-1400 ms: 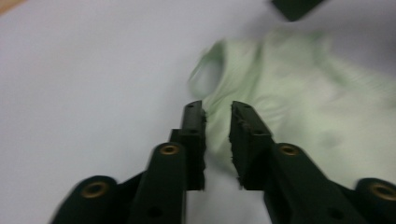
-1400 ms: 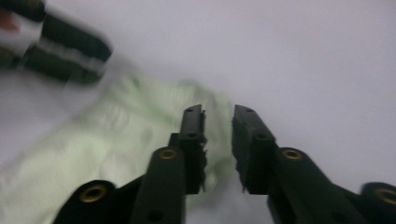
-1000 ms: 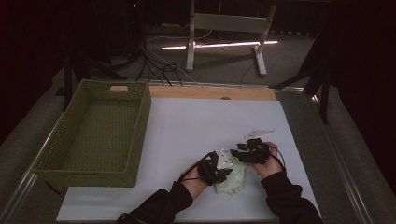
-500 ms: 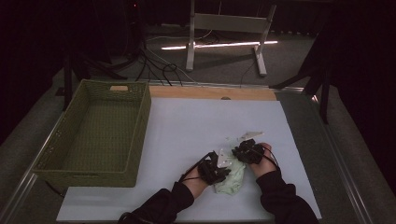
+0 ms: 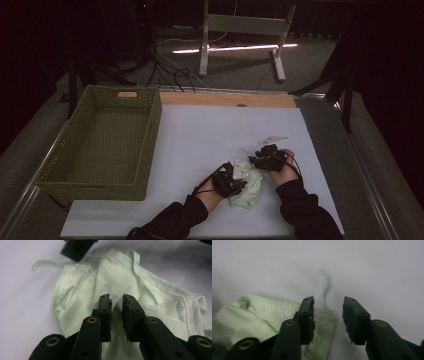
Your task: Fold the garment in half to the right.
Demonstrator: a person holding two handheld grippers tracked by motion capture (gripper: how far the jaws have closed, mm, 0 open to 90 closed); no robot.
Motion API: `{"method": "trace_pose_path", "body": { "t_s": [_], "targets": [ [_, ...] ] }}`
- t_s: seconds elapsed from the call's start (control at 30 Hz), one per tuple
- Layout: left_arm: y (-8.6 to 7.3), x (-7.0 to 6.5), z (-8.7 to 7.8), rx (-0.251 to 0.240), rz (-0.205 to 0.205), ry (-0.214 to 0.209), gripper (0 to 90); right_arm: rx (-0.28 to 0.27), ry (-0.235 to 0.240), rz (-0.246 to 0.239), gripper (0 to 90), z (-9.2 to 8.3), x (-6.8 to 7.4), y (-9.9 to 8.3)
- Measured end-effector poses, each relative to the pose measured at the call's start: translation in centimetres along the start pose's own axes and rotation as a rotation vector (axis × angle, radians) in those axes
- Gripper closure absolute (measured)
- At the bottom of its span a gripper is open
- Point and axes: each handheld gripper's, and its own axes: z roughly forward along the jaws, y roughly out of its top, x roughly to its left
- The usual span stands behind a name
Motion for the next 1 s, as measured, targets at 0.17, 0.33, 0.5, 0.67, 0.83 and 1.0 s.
{"method": "trace_pose_path", "body": {
  "t_s": [0.17, 0.33, 0.5, 0.67, 0.83, 1.0],
  "targets": [
    [0.0, 0.0, 0.0, 0.0, 0.0, 0.002, 78.4, 0.036, -0.014, -0.008, 66.6, 0.9, 0.2, -0.4],
    [0.0, 0.0, 0.0, 0.0, -0.007, 0.002, 78.4, 0.055, 0.004, -0.024, 85.4, 0.9, 0.6, -0.1],
    [0.0, 0.2, -0.3, -0.01, -0.016, 0.01, 73.0, 0.009, 0.005, -0.035, 86.0, 0.4, 0.9, 0.0],
    [0.0, 1.3, -1.2, -0.044, -0.059, 0.071, 53.1, -0.075, 0.055, -0.053, 85.8, -1.7, 1.4, 0.2],
    [-0.2, 2.4, -1.5, -0.038, -0.06, 0.101, 54.8, -0.14, 0.102, -0.084, 85.7, -3.7, 2.2, -0.5],
    [-0.3, 2.4, -0.9, -0.023, -0.022, 0.103, 57.9, -0.159, 0.126, -0.087, 85.5, -5.0, 2.6, -1.4]
  ]
}}
